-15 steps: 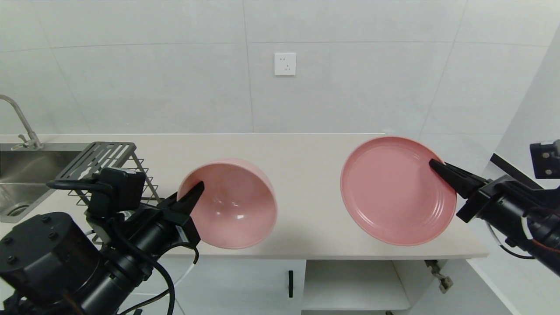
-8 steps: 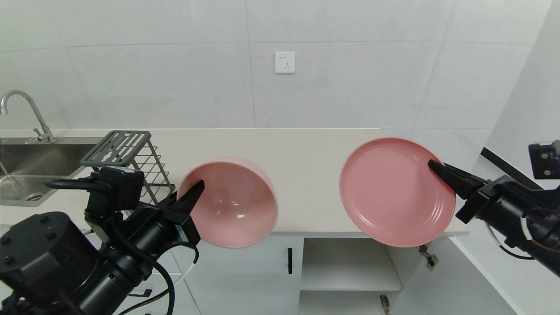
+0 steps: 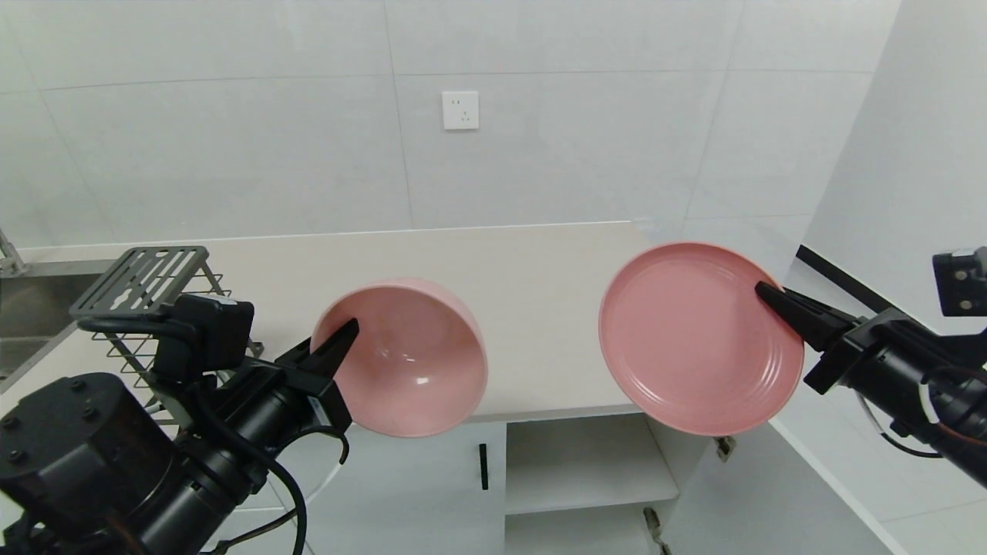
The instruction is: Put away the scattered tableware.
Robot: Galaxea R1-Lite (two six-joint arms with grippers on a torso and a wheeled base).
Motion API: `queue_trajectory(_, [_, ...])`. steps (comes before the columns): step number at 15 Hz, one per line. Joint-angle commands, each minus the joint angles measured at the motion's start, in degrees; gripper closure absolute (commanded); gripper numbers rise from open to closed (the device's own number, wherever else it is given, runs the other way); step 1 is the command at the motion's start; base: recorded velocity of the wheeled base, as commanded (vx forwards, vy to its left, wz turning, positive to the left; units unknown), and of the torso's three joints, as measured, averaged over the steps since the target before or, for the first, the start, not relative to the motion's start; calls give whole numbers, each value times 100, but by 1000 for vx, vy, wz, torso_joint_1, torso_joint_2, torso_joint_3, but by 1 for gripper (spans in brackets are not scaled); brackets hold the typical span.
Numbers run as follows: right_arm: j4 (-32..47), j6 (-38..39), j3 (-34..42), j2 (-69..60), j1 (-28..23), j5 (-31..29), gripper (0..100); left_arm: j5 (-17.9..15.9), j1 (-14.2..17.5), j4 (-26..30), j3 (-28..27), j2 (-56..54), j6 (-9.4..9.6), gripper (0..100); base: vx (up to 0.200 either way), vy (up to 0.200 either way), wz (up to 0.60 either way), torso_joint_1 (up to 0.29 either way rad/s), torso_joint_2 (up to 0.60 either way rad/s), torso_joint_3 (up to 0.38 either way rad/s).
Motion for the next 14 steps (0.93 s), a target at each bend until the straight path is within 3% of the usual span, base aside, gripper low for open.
queue_trajectory(1, [-8, 1, -2, -30, 3, 1, 100, -1, -9, -6, 5, 10, 1, 100, 0, 0, 0, 0, 0, 0])
queue_trajectory(6, [-8, -131, 15, -74, 56, 1, 100, -1, -9, -6, 5, 1, 1, 100, 0, 0, 0, -56, 113, 56])
queue_trajectory(14, [-8, -254, 68, -74, 91, 1, 100, -1, -17, -6, 5, 1, 1, 100, 0, 0, 0, -267, 534, 258])
